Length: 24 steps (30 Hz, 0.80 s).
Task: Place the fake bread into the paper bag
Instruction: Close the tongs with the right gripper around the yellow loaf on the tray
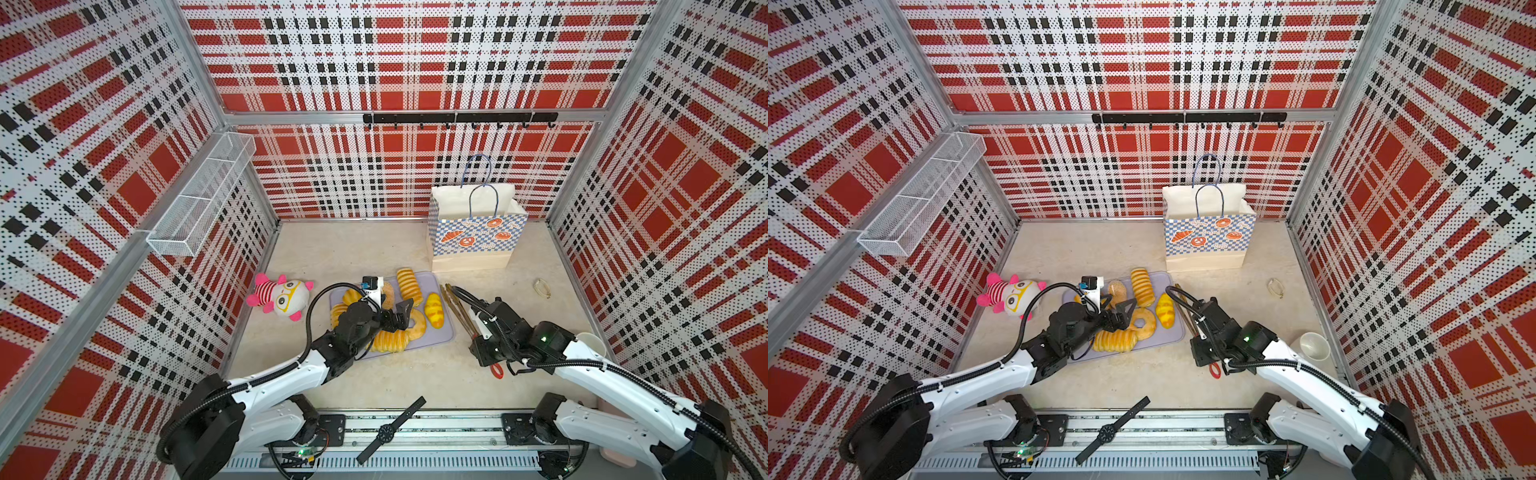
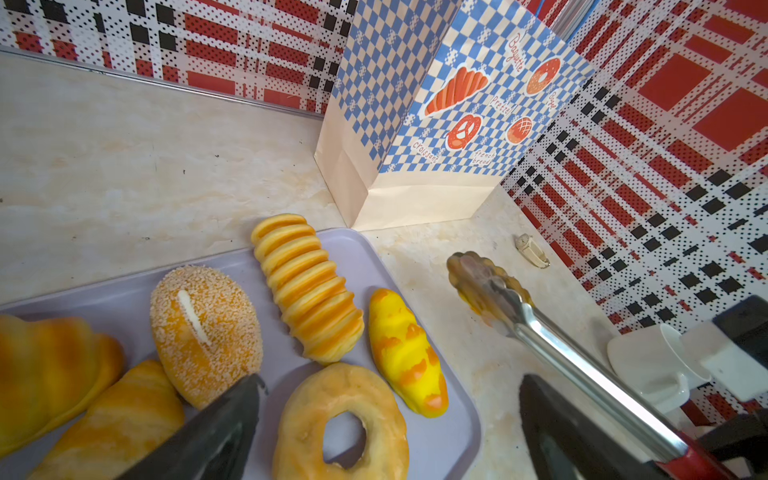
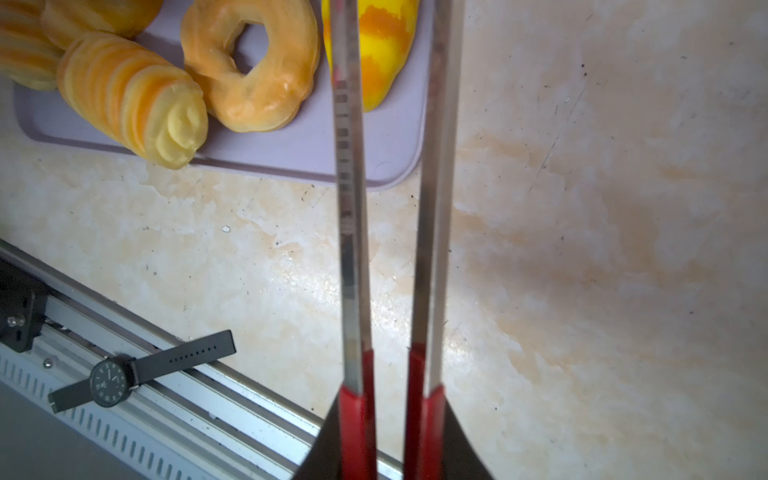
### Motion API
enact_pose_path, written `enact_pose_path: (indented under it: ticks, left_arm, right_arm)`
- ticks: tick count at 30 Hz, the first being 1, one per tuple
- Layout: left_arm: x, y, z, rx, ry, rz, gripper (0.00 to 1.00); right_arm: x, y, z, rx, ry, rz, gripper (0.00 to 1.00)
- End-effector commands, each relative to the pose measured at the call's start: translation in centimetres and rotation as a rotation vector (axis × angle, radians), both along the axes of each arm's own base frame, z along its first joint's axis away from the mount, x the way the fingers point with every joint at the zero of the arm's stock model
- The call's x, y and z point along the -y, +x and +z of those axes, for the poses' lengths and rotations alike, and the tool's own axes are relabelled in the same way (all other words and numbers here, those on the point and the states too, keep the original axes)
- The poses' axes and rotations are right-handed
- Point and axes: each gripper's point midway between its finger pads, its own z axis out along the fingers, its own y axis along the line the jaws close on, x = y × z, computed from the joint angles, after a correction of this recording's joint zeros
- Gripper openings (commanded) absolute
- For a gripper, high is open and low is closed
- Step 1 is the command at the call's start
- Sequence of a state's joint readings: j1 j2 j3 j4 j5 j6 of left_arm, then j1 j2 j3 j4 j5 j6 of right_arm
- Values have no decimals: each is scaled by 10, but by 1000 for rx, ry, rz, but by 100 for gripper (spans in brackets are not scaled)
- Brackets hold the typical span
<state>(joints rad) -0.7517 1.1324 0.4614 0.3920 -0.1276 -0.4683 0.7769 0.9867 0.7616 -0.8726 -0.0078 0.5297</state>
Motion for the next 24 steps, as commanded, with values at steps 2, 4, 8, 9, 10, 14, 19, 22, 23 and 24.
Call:
enact_pose_path:
  ticks: [2,4,8,9,10,14,19,22,23,24]
  left_arm:
    - [12,0,14,12,-36,-46,98]
    - [15,-2,14,9,-38,-65,98]
    - [20,-4,14,4,-39,-88,98]
    - [20,-4,13,2,-40,-88,98]
    - [21,-4,13,1,-41,-90,98]
    - [23,-5,13,-2,-41,-97,98]
    - [24,-6,14,-2,-44,-102,98]
    - [23,-5,14,-2,-45,-97,98]
    - [23,-5,13,-4,-44,-96,98]
    - [23,-4,12,-7,-43,-92,98]
  right_arm:
    - [-2,2,9,6,3,-13,26]
    - [-3,1,9,-6,1,-9,26]
    - [-5,-1,9,-23,-1,-1,29]
    - [-4,-2,8,-30,-7,2,29]
    - [-4,-4,7,-49,-7,-21,30]
    - [-5,-8,10,-72,-8,-17,32]
    - [-8,-10,10,-86,-20,-6,32]
    - [-11,-14,6,-103,-31,7,32]
    - [-12,-15,4,-106,-37,12,32]
    - [-13,-16,2,-110,-44,14,32]
